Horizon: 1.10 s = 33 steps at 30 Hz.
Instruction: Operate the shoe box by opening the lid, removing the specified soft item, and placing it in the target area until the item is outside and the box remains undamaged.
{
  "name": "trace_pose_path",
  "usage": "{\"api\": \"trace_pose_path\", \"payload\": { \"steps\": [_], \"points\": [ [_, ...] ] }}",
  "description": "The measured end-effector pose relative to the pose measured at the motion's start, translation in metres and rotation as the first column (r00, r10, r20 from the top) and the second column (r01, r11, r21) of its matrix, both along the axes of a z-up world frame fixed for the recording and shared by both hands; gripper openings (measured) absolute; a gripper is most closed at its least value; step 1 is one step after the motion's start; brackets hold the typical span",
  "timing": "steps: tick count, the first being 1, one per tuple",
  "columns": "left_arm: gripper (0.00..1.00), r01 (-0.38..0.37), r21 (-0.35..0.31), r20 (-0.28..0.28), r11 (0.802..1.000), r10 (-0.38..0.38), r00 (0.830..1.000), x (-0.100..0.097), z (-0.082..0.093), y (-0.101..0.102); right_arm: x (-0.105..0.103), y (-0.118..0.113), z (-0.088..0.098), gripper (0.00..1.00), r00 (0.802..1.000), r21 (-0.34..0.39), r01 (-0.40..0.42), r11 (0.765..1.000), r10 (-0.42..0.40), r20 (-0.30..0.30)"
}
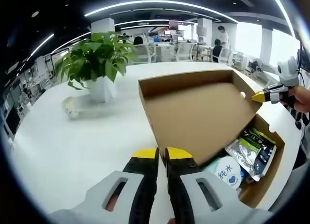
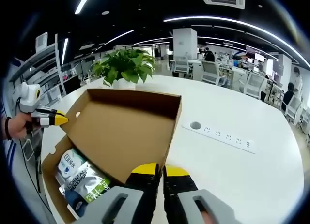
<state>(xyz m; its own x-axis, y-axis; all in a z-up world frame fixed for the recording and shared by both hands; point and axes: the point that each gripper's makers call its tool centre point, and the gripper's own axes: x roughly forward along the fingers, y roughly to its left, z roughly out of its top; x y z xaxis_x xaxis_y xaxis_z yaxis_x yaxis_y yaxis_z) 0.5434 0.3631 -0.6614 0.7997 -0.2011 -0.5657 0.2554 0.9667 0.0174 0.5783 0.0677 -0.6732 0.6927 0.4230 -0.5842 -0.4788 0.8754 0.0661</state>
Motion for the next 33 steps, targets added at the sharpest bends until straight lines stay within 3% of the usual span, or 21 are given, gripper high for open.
{"api": "trace_pose_path", "payload": {
  "steps": [33],
  "points": [
    [0.04, -0.004, 0.026, -0.062, 1.0, 0.006, 0.998, 0.017, -0.011, 0.002, 0.018, 0.003, -0.022, 0.01, 0.998, -0.031, -0.011, 0.999, 0.009, -0.06]
  ]
}}
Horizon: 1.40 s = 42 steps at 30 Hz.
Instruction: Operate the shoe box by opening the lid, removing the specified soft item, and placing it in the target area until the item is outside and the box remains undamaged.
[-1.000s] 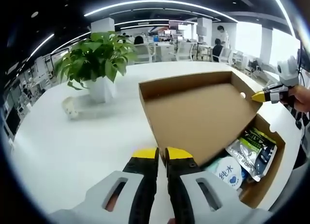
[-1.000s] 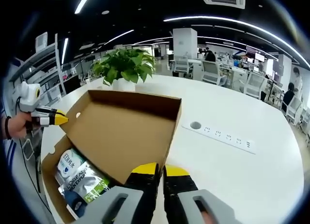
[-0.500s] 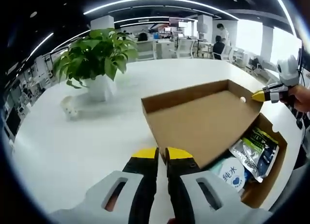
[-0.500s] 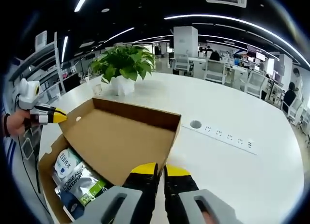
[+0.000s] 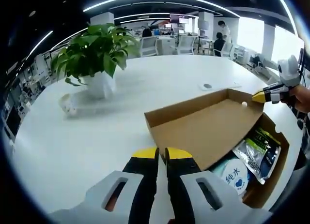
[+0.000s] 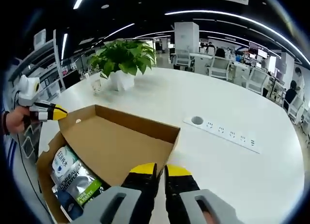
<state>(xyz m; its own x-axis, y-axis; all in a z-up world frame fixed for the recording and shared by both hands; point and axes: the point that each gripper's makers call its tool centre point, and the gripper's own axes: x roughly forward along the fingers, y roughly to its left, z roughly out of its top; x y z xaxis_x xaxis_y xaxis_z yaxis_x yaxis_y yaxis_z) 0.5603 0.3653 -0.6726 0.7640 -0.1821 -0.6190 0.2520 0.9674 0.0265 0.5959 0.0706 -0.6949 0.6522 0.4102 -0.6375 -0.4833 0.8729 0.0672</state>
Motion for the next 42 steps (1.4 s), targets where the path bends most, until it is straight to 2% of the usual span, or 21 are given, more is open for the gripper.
{"api": "trace_pose_path", "payload": {
  "steps": [14, 27, 31, 35, 42],
  "points": [
    [0.04, -0.001, -0.001, -0.018, 1.0, 0.001, 1.0, 0.002, -0.006, 0.0, 0.008, -0.002, -0.011, 0.03, 1.0, 0.002, 0.01, 1.0, -0.01, -0.02],
    [0.05, -0.005, -0.016, -0.021, 1.0, 0.005, 1.0, 0.001, -0.005, -0.001, 0.006, -0.003, -0.012, 0.06, 1.0, -0.043, -0.021, 0.999, 0.021, -0.018],
    [0.12, 0.007, -0.02, -0.014, 1.0, -0.007, 1.0, -0.001, -0.003, -0.004, 0.001, -0.006, -0.012, 0.11, 0.999, -0.055, -0.011, 0.998, 0.01, -0.03],
    [0.12, 0.01, -0.014, -0.008, 1.0, -0.01, 1.0, -0.003, -0.002, -0.004, -0.003, -0.008, -0.013, 0.13, 0.999, -0.062, -0.008, 0.998, 0.006, -0.04],
    [0.22, -0.015, -0.046, 0.037, 0.999, 0.016, 0.999, -0.009, 0.012, 0.002, -0.017, -0.019, -0.003, 0.16, 0.999, -0.051, 0.022, 0.998, -0.024, -0.03]
  ]
}}
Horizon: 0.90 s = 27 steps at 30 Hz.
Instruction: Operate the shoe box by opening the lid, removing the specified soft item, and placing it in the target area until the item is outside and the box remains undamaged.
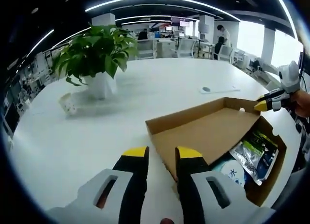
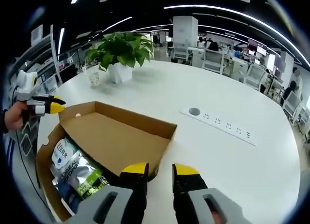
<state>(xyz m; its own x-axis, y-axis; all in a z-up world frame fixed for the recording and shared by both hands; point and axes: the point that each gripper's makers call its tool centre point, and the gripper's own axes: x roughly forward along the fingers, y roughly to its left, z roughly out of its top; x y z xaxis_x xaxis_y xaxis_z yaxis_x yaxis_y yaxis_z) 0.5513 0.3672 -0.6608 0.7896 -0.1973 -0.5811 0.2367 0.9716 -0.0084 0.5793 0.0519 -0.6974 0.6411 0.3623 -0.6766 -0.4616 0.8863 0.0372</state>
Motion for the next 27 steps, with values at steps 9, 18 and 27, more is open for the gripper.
{"api": "trace_pose_path", "payload": {
  "steps": [9, 18, 27],
  "points": [
    [0.24, -0.02, -0.046, 0.054, 0.999, 0.022, 0.998, -0.014, 0.015, 0.002, -0.018, -0.016, 0.016, 0.2, 0.998, 0.063, 0.006, 0.998, -0.01, 0.064],
    [0.25, -0.003, -0.064, 0.085, 0.998, 0.008, 0.996, -0.026, 0.025, -0.004, -0.038, -0.04, 0.024, 0.3, 0.995, 0.106, 0.047, 0.993, -0.056, 0.083],
    [0.27, 0.06, -0.056, 0.099, 0.997, -0.055, 0.994, -0.05, 0.031, -0.023, -0.063, -0.058, 0.044, 0.33, 0.985, 0.171, 0.104, 0.98, -0.125, 0.118]
  ]
}}
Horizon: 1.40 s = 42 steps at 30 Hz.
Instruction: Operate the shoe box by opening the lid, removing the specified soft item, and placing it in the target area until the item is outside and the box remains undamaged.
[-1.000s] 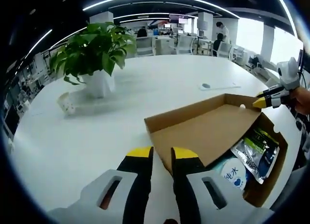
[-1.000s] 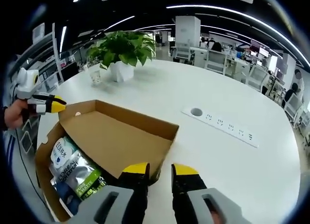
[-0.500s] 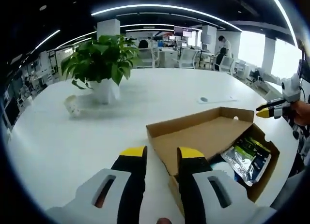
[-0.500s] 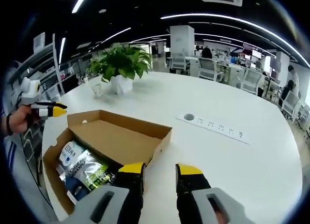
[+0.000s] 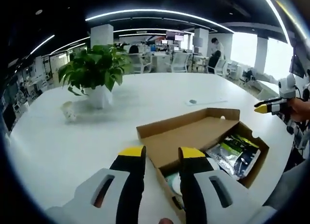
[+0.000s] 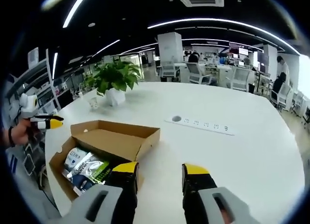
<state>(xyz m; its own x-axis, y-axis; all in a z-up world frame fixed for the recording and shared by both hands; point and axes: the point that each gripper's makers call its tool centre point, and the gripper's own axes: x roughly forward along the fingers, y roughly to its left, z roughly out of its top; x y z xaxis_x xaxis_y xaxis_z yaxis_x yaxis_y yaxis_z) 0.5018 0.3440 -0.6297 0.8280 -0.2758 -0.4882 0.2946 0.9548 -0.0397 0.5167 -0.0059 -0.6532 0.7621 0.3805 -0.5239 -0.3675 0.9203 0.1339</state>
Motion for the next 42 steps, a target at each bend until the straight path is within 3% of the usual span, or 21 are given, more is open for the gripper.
{"api": "trace_pose_path", "payload": {
  "steps": [6, 9, 11, 17, 23, 26, 28, 31, 34, 42],
  "points": [
    [0.3, 0.083, -0.033, -0.031, 0.996, -0.084, 0.996, -0.027, -0.007, -0.036, -0.023, 0.006, 0.007, 0.36, 1.0, 0.057, -0.003, 0.998, 0.002, 0.024],
    [0.34, 0.128, -0.094, -0.085, 0.987, -0.136, 0.987, -0.045, -0.017, -0.06, -0.031, 0.009, 0.009, 0.39, 0.999, 0.083, -0.004, 0.997, 0.001, 0.033],
    [0.34, 0.144, -0.093, -0.099, 0.985, -0.153, 0.983, -0.052, -0.023, -0.07, -0.037, 0.012, 0.01, 0.4, 0.999, 0.09, -0.009, 0.996, 0.006, 0.038],
    [0.34, 0.18, -0.112, -0.151, 0.977, -0.196, 0.969, -0.067, -0.04, -0.093, -0.053, 0.016, 0.012, 0.43, 0.999, 0.108, -0.022, 0.994, 0.017, 0.045],
    [0.31, 0.187, -0.169, -0.248, 0.968, -0.225, 0.942, -0.077, -0.063, -0.11, -0.066, 0.016, 0.012, 0.44, 0.999, 0.127, -0.02, 0.992, 0.016, 0.037],
    [0.29, 0.179, -0.181, -0.297, 0.967, -0.227, 0.927, -0.083, -0.073, -0.115, -0.072, 0.014, 0.009, 0.44, 0.999, 0.134, -0.014, 0.991, 0.01, 0.033],
    [0.29, 0.17, -0.19, -0.303, 0.967, -0.222, 0.927, -0.083, -0.076, -0.116, -0.072, 0.011, 0.005, 0.44, 0.999, 0.118, -0.019, 0.993, 0.016, 0.029],
    [0.28, 0.114, -0.247, -0.355, 0.962, -0.2, 0.913, -0.084, -0.084, -0.12, -0.081, 0.014, -0.004, 0.44, 0.999, 0.094, -0.035, 0.995, 0.034, 0.012],
    [0.26, 0.081, -0.265, -0.357, 0.961, -0.175, 0.918, -0.073, -0.086, -0.117, -0.084, 0.013, -0.009, 0.44, 0.999, 0.103, -0.033, 0.994, 0.033, 0.007],
    [0.23, 0.026, -0.309, -0.42, 0.951, -0.161, 0.893, -0.07, -0.093, -0.125, -0.092, 0.014, -0.016, 0.44, 0.999, 0.103, -0.038, 0.994, 0.039, -0.005]
  ]
}}
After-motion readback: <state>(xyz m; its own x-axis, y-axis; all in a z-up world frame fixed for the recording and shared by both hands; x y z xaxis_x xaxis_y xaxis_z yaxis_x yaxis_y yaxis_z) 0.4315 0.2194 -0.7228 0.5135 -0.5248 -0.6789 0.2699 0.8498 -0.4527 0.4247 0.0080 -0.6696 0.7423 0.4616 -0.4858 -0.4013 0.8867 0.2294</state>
